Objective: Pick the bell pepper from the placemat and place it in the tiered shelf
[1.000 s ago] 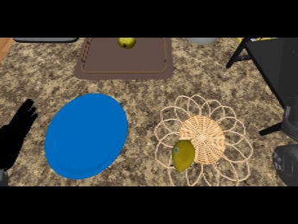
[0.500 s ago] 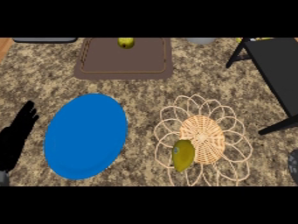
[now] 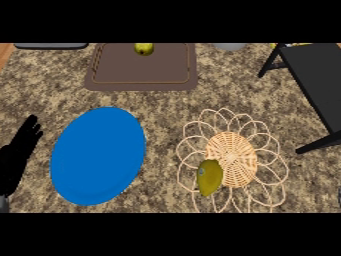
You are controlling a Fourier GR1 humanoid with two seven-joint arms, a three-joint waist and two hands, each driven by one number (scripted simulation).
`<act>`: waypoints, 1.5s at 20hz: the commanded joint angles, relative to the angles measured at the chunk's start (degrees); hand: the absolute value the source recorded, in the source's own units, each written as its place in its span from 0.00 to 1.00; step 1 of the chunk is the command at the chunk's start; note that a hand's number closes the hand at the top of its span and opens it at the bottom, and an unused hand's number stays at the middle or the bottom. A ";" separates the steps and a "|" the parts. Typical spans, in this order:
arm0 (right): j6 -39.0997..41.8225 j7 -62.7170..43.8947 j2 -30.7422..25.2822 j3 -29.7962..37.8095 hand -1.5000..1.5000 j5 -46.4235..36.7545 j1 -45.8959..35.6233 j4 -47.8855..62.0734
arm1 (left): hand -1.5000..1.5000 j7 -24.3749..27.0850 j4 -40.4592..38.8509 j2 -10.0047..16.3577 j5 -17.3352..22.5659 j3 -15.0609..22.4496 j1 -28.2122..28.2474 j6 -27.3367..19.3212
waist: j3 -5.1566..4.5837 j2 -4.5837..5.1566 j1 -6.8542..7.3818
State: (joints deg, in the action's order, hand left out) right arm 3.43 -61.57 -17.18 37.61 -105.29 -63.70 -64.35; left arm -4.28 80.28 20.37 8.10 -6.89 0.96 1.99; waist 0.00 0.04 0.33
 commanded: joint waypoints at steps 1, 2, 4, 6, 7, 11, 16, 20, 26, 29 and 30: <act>0.54 -3.75 -1.67 0.42 0.00 1.01 1.58 3.14 | 0.50 -1.18 3.45 0.12 -0.24 -0.13 1.90 0.24 | 0.01 -0.01 0.37; 1.04 -2.79 -1.22 -1.12 0.00 1.86 2.77 0.84 | 0.50 0.15 -1.09 0.14 0.02 -1.08 -0.77 1.16 | -0.02 -0.03 -0.10; -1.97 -3.35 1.06 -1.72 0.00 2.56 6.28 -2.54 | 0.50 -2.47 4.18 -1.25 -0.75 0.00 1.30 -0.91 | 0.01 -0.14 -0.02; -5.01 -1.89 -0.58 -1.32 0.00 4.65 5.12 -1.79 | 0.50 -0.66 1.09 -0.24 -0.20 -1.18 0.85 1.19 | 0.00 -0.03 0.07; -7.37 -0.14 -0.65 -0.64 0.00 5.85 7.10 -1.58 | 0.50 -5.45 3.46 -0.64 -0.28 -0.01 -2.09 -0.02 | 0.03 -0.01 -0.07; -9.57 -0.47 0.43 -0.13 0.00 8.48 5.11 -6.45 | 0.50 -1.82 -0.82 -1.52 -1.34 -0.58 -1.79 -0.28 | -0.01 -0.06 -0.35; -13.48 -1.66 2.35 1.90 0.00 12.10 4.02 -10.36 | 0.50 -2.40 0.58 -2.39 -2.49 -0.01 -2.03 -1.57 | 0.01 -0.06 -0.24; -11.71 -1.43 4.08 1.11 0.00 14.02 3.25 -20.82 | 0.50 -3.11 3.02 -2.17 -2.39 -0.03 0.02 -1.22 | -0.01 -0.43 -0.51; -4.14 -2.83 6.84 -4.40 0.00 10.90 4.43 -39.48 | 0.50 0.84 1.68 -2.53 -2.49 -0.72 2.91 0.13 | -0.07 -0.67 -0.85; 3.84 -5.38 9.20 -8.25 0.00 5.98 3.01 -49.23 | 0.50 -1.92 -2.44 0.29 -0.87 -3.26 -2.72 1.44 | -0.14 -0.82 -1.99; 7.87 -6.00 8.77 -8.03 0.00 4.60 3.51 -51.76 | 0.50 -0.08 -0.64 -0.93 -0.35 -2.97 1.04 1.97 | -0.12 -0.89 -1.44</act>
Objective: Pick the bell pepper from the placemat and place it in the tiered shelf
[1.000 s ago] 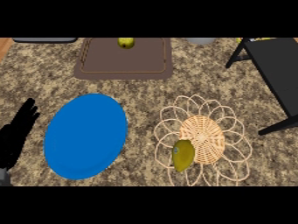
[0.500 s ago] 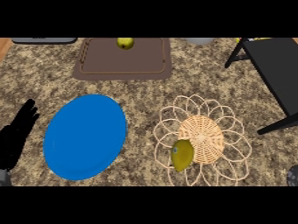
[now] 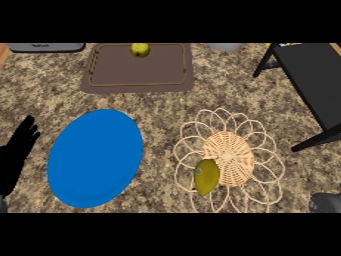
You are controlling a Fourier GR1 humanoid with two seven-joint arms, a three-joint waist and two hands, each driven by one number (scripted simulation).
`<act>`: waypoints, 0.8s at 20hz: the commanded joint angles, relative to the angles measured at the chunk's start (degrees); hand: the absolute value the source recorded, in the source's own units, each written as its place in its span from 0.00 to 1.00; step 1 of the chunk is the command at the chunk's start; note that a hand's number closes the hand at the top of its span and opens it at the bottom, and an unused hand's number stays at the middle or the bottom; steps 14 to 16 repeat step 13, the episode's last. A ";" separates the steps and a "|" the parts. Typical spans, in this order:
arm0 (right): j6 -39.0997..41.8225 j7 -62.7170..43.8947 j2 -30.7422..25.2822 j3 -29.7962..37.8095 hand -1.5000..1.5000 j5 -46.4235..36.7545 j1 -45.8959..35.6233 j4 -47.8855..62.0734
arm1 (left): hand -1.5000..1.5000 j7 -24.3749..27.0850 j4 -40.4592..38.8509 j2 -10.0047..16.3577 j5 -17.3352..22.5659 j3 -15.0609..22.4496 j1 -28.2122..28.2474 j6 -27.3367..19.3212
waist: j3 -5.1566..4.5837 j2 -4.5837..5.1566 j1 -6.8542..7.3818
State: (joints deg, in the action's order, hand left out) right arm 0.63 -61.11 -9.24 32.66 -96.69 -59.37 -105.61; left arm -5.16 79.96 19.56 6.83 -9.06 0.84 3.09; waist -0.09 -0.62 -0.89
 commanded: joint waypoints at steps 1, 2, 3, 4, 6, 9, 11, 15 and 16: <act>11.89 -6.88 0.70 -3.78 0.00 -6.37 -0.90 -12.51 | 0.50 -0.62 -0.90 -0.18 -0.80 -0.30 -1.22 -1.12 | -0.02 -0.12 -0.48; 14.45 -8.11 2.18 -4.84 0.00 -8.70 -1.63 -15.79 | 0.50 -0.85 -0.86 0.96 0.53 -1.25 -0.46 0.48 | -0.06 -0.35 -0.55; 19.37 -6.17 0.88 -4.76 0.00 -8.45 -2.21 -18.62 | 0.50 0.74 -0.31 -0.37 -0.42 -0.23 1.49 -0.01 | -0.05 -0.49 -0.69; 21.85 -7.29 2.09 -6.55 0.00 -11.72 -3.61 -20.33 | 0.50 -0.73 1.69 1.80 1.48 -1.55 2.25 2.12 | -0.08 -0.80 -0.30; 28.63 -6.03 3.53 -7.16 0.00 -13.48 -4.47 -25.07 | 0.50 0.23 0.04 -0.33 0.00 -0.64 1.74 -0.06 | -0.15 -1.05 -1.46; 35.32 -3.78 7.32 -10.43 0.00 -18.87 -4.10 -31.36 | 0.50 -0.03 1.21 -0.37 0.01 -1.06 2.80 -0.69 | -0.20 -1.56 -1.86; 39.21 -2.36 8.09 -12.30 0.00 -22.11 -7.50 -34.34 | 0.50 -1.19 1.05 -0.15 0.10 -1.08 3.15 -0.59 | -0.31 -2.13 -2.45; 43.61 0.48 7.93 -13.88 0.00 -24.41 -8.97 -37.27 | 0.50 -0.71 -0.01 -0.09 0.13 -1.53 3.06 -0.63 | -0.33 -2.19 -3.16; 43.61 0.48 7.93 -13.88 0.00 -24.41 -8.97 -37.27 | 0.50 -0.71 -0.01 -0.09 0.13 -1.53 3.06 -0.63 | -0.33 -2.19 -3.16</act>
